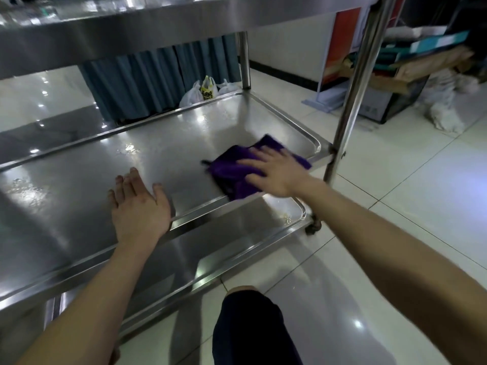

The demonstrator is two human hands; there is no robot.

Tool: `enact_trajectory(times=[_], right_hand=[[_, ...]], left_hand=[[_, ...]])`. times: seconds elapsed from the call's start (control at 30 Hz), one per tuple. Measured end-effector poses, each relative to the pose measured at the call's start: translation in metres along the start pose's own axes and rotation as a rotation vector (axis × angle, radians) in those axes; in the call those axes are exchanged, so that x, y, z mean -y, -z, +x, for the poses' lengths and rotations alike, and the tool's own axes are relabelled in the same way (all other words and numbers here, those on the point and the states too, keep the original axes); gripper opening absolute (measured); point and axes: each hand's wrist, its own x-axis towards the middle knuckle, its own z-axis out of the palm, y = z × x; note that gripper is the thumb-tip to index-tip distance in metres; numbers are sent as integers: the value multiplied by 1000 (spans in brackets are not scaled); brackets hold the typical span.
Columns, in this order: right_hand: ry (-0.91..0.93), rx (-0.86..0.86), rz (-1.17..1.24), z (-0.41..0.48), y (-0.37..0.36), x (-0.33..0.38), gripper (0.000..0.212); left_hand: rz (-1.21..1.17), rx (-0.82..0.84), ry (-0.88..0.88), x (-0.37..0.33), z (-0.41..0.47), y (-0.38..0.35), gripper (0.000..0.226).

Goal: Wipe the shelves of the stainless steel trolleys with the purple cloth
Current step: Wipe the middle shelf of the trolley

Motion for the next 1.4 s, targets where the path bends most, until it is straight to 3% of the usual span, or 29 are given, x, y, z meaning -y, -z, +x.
enact_trajectory(times=[0.1, 0.17, 0.27, 0.37, 0.47, 0.63, 0.83, 1.07, 1.27, 1.4], right_hand=[[-341, -26, -13, -8, 13, -70, 65], [-433, -48, -20, -6, 12, -71, 68], [-381, -58, -22, 1, -3, -3, 73], [-43, -42, 33, -10, -22, 61, 72], [92, -11, 90, -19, -13, 41, 69], [-321, -22, 30, -9, 8, -72, 66], [-373, 41, 49, 72, 17, -83, 75], [-151, 83, 48, 160, 17, 0, 69], [209, 101, 86, 61, -10, 56, 72], [268, 54, 96, 12, -8, 47, 63]], left_hand=[[5, 1, -2, -2, 0, -1, 83], [8, -15, -2, -4, -1, -4, 81], [6, -22, -5, -1, 0, -6, 79], [-6, -7, -12, 3, 0, -5, 81], [-19, 20, -5, 4, 0, -1, 84], [-8, 55, 17, -3, -2, 4, 85], [40, 59, -75, -5, -5, 4, 83], [93, -1, -82, -9, -2, 3, 82], [47, -35, -7, -15, -7, 9, 74], [-215, -59, 24, -13, -8, 27, 63]])
